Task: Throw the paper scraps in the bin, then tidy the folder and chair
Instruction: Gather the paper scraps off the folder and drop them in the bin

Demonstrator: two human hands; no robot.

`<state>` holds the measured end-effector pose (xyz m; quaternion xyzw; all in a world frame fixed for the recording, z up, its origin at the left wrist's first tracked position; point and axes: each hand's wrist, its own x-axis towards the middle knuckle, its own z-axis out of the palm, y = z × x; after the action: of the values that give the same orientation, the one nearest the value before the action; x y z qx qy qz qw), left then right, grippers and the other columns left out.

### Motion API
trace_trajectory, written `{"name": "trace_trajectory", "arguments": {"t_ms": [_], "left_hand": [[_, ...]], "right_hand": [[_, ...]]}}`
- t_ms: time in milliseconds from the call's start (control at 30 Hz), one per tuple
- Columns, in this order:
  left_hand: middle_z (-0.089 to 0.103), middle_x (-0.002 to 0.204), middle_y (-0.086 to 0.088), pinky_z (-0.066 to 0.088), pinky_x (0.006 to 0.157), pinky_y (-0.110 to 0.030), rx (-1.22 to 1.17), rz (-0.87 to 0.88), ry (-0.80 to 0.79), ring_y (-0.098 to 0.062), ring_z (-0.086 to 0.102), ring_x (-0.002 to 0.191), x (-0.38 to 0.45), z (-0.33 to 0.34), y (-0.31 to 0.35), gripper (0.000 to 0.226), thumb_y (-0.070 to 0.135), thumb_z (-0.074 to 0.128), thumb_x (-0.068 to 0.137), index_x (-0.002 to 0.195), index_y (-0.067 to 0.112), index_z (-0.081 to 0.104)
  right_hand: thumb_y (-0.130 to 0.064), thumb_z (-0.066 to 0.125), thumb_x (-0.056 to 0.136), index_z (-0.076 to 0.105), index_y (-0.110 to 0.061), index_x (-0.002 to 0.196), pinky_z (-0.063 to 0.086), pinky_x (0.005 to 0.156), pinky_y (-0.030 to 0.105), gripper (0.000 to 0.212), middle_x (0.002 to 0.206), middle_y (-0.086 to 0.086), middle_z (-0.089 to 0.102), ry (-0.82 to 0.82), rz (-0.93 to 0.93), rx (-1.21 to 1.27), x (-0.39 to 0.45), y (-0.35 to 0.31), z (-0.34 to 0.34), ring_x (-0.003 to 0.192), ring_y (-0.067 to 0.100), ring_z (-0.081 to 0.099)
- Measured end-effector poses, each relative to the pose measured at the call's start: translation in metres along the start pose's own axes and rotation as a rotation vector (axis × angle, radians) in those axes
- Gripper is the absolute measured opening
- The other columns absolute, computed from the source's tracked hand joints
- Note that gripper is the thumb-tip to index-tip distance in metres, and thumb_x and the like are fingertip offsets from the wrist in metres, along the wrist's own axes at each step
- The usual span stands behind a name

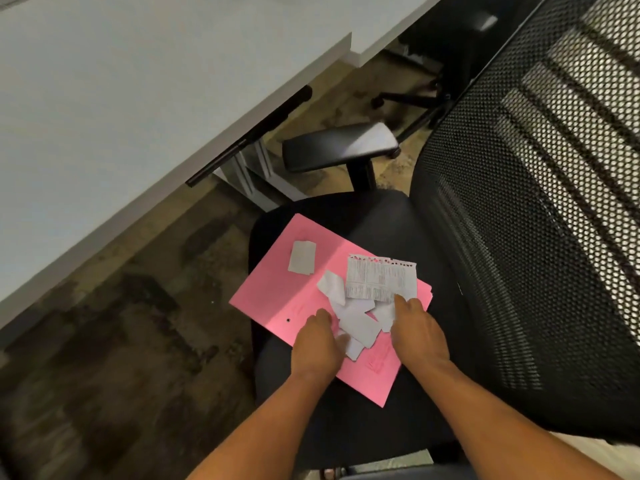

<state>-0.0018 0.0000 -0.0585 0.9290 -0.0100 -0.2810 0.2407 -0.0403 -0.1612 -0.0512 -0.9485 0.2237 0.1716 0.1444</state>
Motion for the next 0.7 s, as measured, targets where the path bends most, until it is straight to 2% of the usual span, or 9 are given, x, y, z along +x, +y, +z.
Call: {"name": "trace_trajectory", "arguments": {"t_ms": [100, 200, 300, 400, 500, 600, 667, 700], "left_hand": [[0.061, 0.108, -0.001, 0.055, 0.076, -0.036, 0.036, -0.025, -0.028, -0.022, 0.062, 0.096, -0.001, 0.002, -0.002, 0.036, 0.029, 0.068, 0.087, 0.116, 0.019, 0.048], [0.064, 0.107, -0.003, 0.057, 0.078, -0.037, 0.021, -0.030, -0.055, -0.022, 0.063, 0.094, -0.001, 0.003, -0.003, 0.022, 0.020, 0.058, 0.093, 0.114, 0.017, 0.052], [0.067, 0.103, -0.005, 0.056, 0.078, -0.036, 0.010, -0.012, -0.055, -0.021, 0.063, 0.091, -0.004, 0.002, -0.007, 0.015, 0.017, 0.051, 0.094, 0.103, 0.013, 0.063], [0.067, 0.094, -0.002, 0.056, 0.075, -0.037, -0.025, -0.003, -0.036, -0.018, 0.062, 0.083, -0.007, -0.004, -0.014, 0.017, 0.017, 0.047, 0.092, 0.092, 0.015, 0.065], [0.065, 0.100, 0.000, 0.053, 0.072, -0.033, -0.067, 0.019, 0.057, -0.017, 0.060, 0.084, 0.001, -0.013, -0.010, 0.017, 0.017, 0.046, 0.095, 0.097, 0.017, 0.062], [0.058, 0.120, 0.000, 0.055, 0.082, -0.031, -0.038, 0.073, 0.182, -0.017, 0.060, 0.100, 0.019, -0.023, 0.004, 0.023, 0.019, 0.054, 0.097, 0.120, 0.020, 0.059], [0.051, 0.132, 0.000, 0.054, 0.087, -0.030, 0.081, 0.206, 0.211, -0.018, 0.056, 0.112, 0.032, -0.027, 0.013, 0.043, 0.015, 0.065, 0.091, 0.131, 0.024, 0.052], [0.047, 0.138, 0.000, 0.054, 0.088, -0.031, 0.160, 0.269, 0.206, -0.020, 0.053, 0.118, 0.038, -0.029, 0.017, 0.056, 0.012, 0.071, 0.086, 0.136, 0.025, 0.049]], "right_hand": [[-0.011, 0.048, 0.094, 0.049, -0.014, 0.129, 0.048, 0.067, 0.032, 0.035, 0.114, 0.008, 0.057, 0.049, 0.016, 0.020, -0.001, 0.001, -0.002, 0.090, 0.022, 0.061], [-0.012, 0.045, 0.092, 0.057, -0.012, 0.117, 0.046, 0.062, 0.032, 0.028, 0.108, 0.008, 0.058, 0.165, 0.107, 0.077, -0.004, 0.005, -0.005, 0.085, 0.022, 0.056], [-0.016, 0.041, 0.093, 0.062, -0.010, 0.107, 0.040, 0.059, 0.031, 0.026, 0.099, 0.008, 0.058, 0.319, 0.212, 0.173, -0.007, 0.012, -0.014, 0.077, 0.021, 0.052], [-0.015, 0.043, 0.092, 0.065, -0.010, 0.098, 0.037, 0.064, 0.033, 0.024, 0.096, 0.011, 0.060, 0.434, 0.308, 0.381, -0.008, 0.020, -0.025, 0.075, 0.024, 0.048], [-0.012, 0.042, 0.088, 0.067, -0.009, 0.086, 0.041, 0.066, 0.034, 0.025, 0.089, 0.011, 0.065, 0.547, 0.346, 0.605, -0.011, 0.021, -0.040, 0.077, 0.026, 0.055], [-0.011, 0.041, 0.090, 0.066, -0.009, 0.079, 0.041, 0.058, 0.032, 0.027, 0.079, 0.007, 0.066, 0.543, 0.367, 0.780, -0.013, 0.015, -0.046, 0.072, 0.027, 0.058], [-0.015, 0.043, 0.093, 0.064, -0.013, 0.077, 0.048, 0.053, 0.037, 0.026, 0.077, 0.003, 0.066, 0.415, 0.299, 0.818, -0.015, 0.005, -0.039, 0.069, 0.027, 0.063], [-0.019, 0.045, 0.094, 0.064, -0.016, 0.079, 0.053, 0.055, 0.040, 0.024, 0.078, 0.001, 0.067, 0.317, 0.253, 0.779, -0.015, -0.001, -0.031, 0.070, 0.025, 0.065]]}}
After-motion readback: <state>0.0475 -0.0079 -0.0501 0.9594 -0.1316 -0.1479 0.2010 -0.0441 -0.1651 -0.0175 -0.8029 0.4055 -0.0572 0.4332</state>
